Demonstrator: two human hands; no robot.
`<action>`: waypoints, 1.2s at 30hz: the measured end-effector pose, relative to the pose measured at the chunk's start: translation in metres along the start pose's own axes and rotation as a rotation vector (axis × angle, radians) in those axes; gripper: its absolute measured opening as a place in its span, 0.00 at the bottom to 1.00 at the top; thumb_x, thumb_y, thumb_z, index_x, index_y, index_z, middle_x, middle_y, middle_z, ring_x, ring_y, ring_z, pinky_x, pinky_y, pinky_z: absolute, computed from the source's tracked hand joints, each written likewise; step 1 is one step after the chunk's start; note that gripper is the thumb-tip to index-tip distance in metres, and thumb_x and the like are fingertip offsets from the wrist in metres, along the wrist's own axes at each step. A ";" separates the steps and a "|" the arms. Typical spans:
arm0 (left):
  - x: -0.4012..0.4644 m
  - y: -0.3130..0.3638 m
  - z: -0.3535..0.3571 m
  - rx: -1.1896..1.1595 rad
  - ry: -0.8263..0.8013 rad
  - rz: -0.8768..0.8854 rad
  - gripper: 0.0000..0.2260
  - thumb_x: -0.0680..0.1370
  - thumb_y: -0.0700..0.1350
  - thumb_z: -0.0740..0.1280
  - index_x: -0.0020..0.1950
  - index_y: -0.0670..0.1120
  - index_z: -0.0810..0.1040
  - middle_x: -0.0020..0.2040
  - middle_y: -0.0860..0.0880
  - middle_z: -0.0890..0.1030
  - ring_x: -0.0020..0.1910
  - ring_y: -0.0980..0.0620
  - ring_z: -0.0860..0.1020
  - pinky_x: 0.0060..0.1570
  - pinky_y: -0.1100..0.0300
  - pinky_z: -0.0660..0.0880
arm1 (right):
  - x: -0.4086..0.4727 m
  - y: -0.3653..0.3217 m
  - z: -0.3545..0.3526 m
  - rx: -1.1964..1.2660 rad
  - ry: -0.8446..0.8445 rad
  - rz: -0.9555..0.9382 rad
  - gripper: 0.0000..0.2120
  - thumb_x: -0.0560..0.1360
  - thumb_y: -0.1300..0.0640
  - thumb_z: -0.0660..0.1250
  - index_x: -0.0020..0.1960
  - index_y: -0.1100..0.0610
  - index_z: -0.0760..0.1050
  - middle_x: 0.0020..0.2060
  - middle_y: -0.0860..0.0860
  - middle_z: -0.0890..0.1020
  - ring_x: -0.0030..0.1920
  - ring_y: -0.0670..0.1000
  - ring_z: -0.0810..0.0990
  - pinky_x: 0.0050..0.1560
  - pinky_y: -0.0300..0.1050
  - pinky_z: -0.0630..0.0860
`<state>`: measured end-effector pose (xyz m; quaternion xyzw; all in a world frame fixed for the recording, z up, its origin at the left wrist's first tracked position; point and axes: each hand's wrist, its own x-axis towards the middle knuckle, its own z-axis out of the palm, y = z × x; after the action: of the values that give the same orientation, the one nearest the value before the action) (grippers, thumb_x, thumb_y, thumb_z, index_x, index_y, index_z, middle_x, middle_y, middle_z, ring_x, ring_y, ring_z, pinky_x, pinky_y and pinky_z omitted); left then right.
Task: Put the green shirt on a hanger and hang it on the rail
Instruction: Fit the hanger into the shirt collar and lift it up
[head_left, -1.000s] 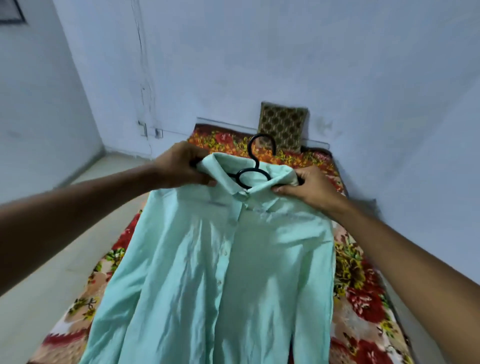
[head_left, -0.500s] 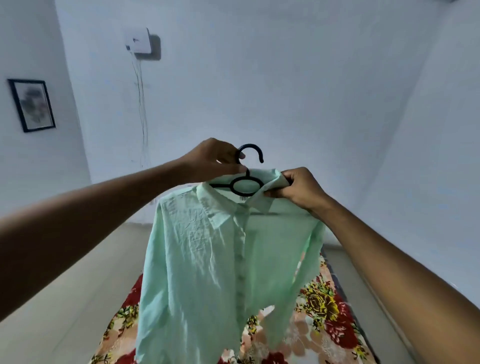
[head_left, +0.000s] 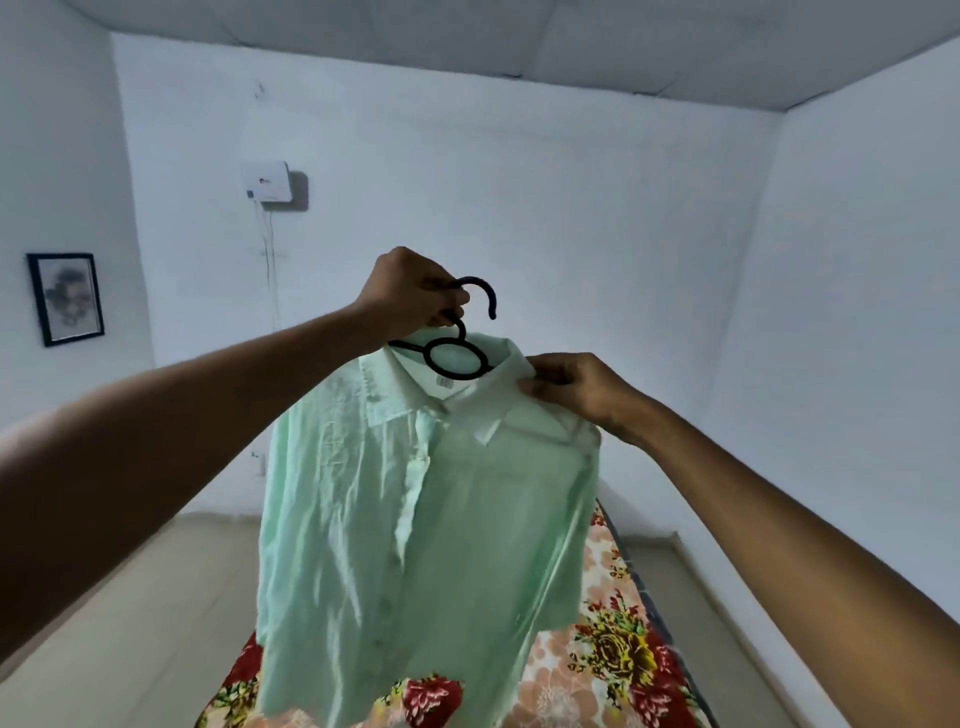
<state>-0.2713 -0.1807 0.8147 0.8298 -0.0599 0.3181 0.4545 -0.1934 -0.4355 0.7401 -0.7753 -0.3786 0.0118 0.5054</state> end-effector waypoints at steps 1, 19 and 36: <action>0.000 0.005 -0.001 -0.007 0.020 0.002 0.05 0.75 0.40 0.76 0.46 0.37 0.86 0.39 0.42 0.87 0.39 0.45 0.87 0.48 0.52 0.85 | -0.006 -0.002 -0.011 -0.057 -0.033 0.003 0.13 0.79 0.57 0.73 0.62 0.57 0.83 0.54 0.50 0.88 0.55 0.48 0.86 0.57 0.43 0.83; -0.013 0.063 0.008 -0.031 0.044 -0.026 0.09 0.72 0.38 0.79 0.47 0.35 0.85 0.40 0.39 0.87 0.36 0.46 0.86 0.43 0.56 0.85 | -0.030 -0.027 -0.081 -0.582 0.159 -0.032 0.06 0.71 0.59 0.78 0.48 0.54 0.87 0.43 0.48 0.88 0.45 0.45 0.84 0.48 0.43 0.79; -0.027 0.061 0.017 -0.075 -0.153 0.008 0.08 0.74 0.38 0.77 0.52 0.37 0.86 0.46 0.37 0.87 0.50 0.39 0.86 0.56 0.49 0.83 | 0.007 -0.111 -0.030 -0.224 0.246 -0.230 0.04 0.75 0.58 0.76 0.49 0.57 0.86 0.40 0.55 0.88 0.37 0.46 0.84 0.45 0.47 0.82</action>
<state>-0.3082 -0.2349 0.8365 0.8338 -0.1099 0.2531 0.4782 -0.2404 -0.4320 0.8448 -0.7739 -0.3992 -0.1831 0.4562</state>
